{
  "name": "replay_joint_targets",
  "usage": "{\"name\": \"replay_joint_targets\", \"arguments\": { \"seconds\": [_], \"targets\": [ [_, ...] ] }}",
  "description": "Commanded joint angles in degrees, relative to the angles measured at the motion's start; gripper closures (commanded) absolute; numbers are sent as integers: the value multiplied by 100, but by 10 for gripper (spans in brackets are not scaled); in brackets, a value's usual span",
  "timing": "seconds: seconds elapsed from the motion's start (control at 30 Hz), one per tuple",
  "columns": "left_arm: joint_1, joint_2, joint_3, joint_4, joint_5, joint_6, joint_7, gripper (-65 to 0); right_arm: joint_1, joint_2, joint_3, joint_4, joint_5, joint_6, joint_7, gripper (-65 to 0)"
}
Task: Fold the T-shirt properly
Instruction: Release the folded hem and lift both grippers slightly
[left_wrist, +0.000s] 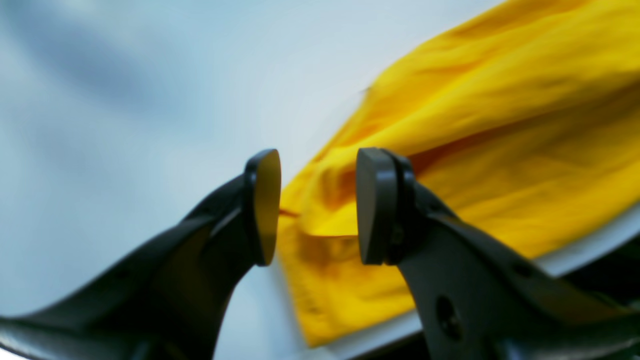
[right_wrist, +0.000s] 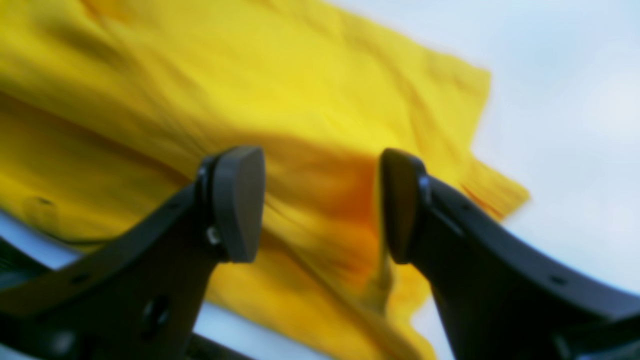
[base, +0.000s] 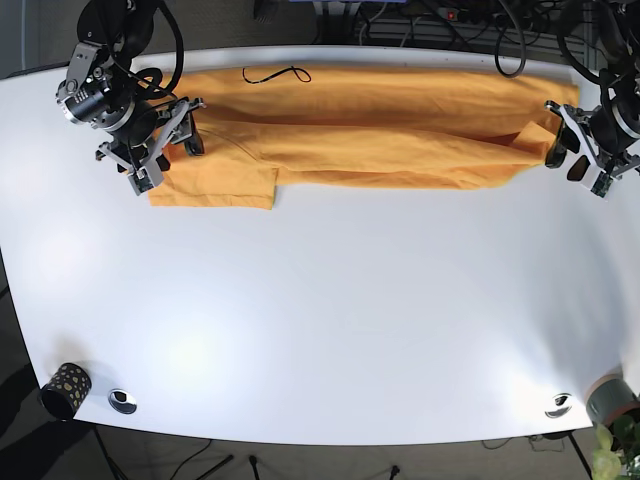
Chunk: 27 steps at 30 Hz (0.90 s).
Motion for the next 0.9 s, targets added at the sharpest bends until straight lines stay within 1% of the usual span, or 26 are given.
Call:
{"name": "replay_joint_targets", "arguments": {
  "seconds": [0.0, 0.07, 0.17, 0.23, 0.27, 0.4, 0.47, 0.53, 0.63, 0.73, 0.8, 0.87],
  "targets": [
    [-4, -93, -28, 106, -275, 3, 219, -235, 49, 56, 49, 86, 482, 10, 85, -357],
    [-4, 57, 166, 115, -398, 3, 413, -235, 49, 47, 23, 77, 764, 10, 85, -357],
    [40, 118, 386, 150, -415, 3, 439, -235, 49, 12, 5, 77, 913, 10, 85, -357],
    [207, 118, 509, 167, -389, 3, 448, -235, 49, 4, -30, 69, 913, 10, 85, -357],
    [304, 92, 596, 167, -389, 3, 448, -235, 49, -67, -153, 33, 869, 10, 85, -357],
    [339, 92, 975, 159, -275, 3, 448, -235, 155, -137, -320, -230, 773, 10, 85, -357],
    [330, 110, 1098, 159, -2, 3, 448, -235, 199, -137, -338, -397, 729, 10, 85, -357],
    [312, 127, 1221, 150, 420, 3, 448, -235, 225, -137, -346, -626, 720, 10, 94, -357],
    [233, 136, 1361, 150, 912, 3, 439, -235, 296, -111, -346, -934, 711, 10, 112, -357],
    [119, 136, 1449, 141, 1255, 3, 439, -235, 313, -102, -355, -1276, 711, 10, 138, -357],
    [110, 136, 1458, 88, 1501, 3, 439, -235, 348, -32, -355, -1479, 711, 10, 191, -357],
    [84, 136, 1458, 0, 1607, 3, 430, -235, 357, 39, -364, -1672, 711, 10, 305, -357]
  ]
}}
